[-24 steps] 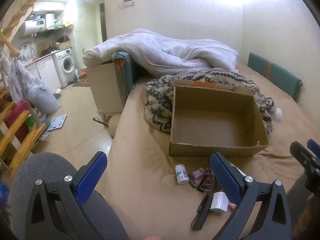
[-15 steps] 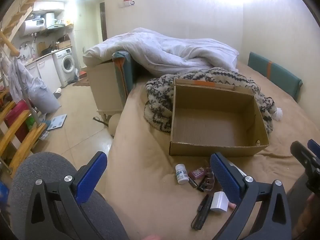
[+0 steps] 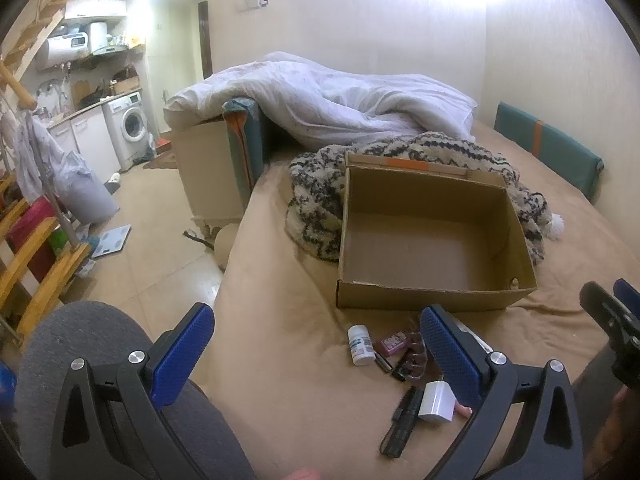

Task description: Organize rigid objects

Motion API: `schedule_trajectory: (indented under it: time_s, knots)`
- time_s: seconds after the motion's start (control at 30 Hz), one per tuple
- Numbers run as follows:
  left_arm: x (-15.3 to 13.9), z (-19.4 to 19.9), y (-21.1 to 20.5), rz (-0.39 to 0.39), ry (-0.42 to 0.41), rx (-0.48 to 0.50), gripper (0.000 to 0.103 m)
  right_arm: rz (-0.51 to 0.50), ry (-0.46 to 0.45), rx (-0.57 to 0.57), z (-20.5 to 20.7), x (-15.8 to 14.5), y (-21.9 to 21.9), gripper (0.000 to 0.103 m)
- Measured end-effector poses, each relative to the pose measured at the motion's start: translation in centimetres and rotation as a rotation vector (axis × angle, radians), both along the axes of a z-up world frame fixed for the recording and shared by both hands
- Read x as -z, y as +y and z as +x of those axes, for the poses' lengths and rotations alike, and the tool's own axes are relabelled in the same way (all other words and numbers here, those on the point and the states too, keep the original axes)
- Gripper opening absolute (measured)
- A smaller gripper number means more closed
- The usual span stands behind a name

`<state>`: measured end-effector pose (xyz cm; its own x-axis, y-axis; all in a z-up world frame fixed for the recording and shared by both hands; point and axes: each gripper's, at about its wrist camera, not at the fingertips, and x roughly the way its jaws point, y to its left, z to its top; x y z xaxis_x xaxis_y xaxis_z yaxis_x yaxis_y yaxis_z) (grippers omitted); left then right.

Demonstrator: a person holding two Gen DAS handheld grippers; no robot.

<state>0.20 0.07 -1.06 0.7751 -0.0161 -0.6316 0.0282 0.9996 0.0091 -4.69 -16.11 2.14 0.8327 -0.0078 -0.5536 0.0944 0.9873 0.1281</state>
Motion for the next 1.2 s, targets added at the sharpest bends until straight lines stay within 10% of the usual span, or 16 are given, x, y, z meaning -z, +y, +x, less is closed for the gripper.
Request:
schedule_trajectory:
  time_s: [1.2]
  knots:
    - [-0.26,0.08,-0.05,0.001,0.009,0.001,0.103,-0.001,0.004,0.0,0.07,0.05,0.21,0.103]
